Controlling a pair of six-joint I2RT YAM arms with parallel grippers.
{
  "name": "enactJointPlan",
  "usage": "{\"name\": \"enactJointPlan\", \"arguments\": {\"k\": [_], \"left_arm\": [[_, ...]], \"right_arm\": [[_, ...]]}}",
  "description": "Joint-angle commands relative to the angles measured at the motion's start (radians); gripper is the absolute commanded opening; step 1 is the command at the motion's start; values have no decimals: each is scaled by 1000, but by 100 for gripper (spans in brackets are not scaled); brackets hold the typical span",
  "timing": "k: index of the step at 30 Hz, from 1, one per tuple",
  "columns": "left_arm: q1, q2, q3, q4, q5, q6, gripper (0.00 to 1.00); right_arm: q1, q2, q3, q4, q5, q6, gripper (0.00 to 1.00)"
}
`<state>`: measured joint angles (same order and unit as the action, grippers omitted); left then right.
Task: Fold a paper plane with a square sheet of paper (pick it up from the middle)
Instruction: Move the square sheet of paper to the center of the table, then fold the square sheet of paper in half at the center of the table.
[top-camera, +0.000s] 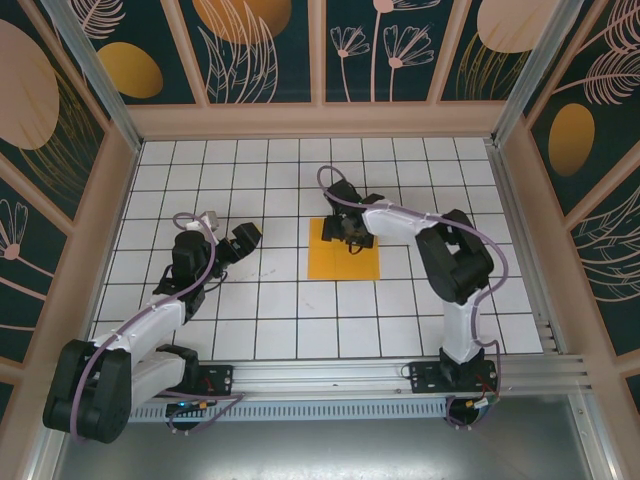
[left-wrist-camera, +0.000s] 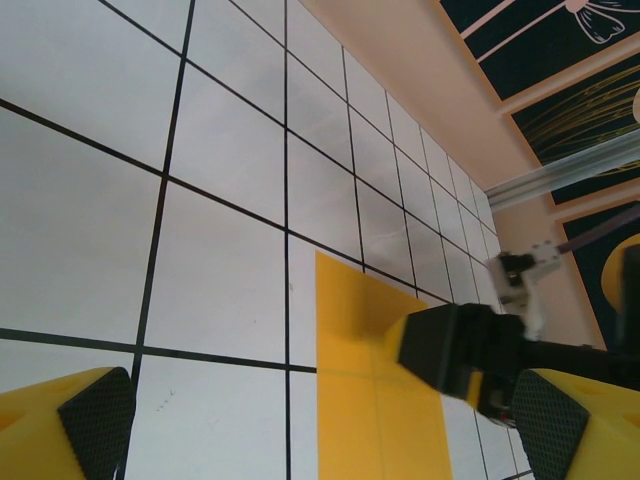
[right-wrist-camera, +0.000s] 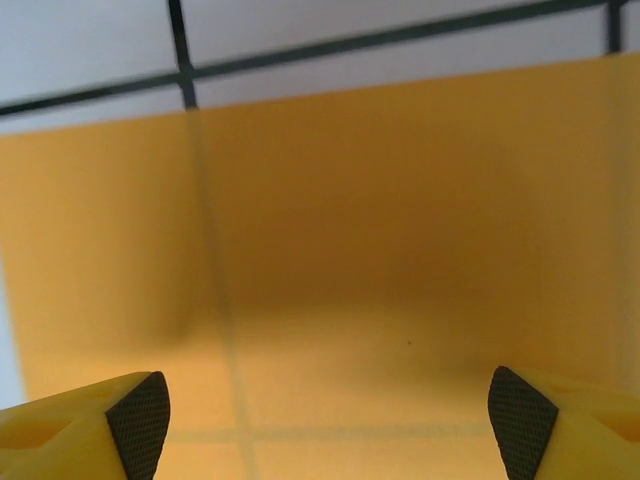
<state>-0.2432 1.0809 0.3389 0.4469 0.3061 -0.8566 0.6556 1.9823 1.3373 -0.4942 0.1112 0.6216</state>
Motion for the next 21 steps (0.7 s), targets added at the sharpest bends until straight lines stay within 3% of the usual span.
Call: {"name": "enactJointPlan", "arguments": {"k": [1,13,18,21], "left_arm": [[-4,-16,26,26,-1,17,99],[-4,-40,20,9,-4,20,99],[-5,-35,24,8,-2,25,99],[-4,-30,25,10,-1,27,99]], "right_arm": [[18,43,42,-84,42,-30,86],[67,75,-21,-76,56,-211,86],[68,30,4,-60,80,-222,85],[68,-16,30,-64,108,-180,89]]}}
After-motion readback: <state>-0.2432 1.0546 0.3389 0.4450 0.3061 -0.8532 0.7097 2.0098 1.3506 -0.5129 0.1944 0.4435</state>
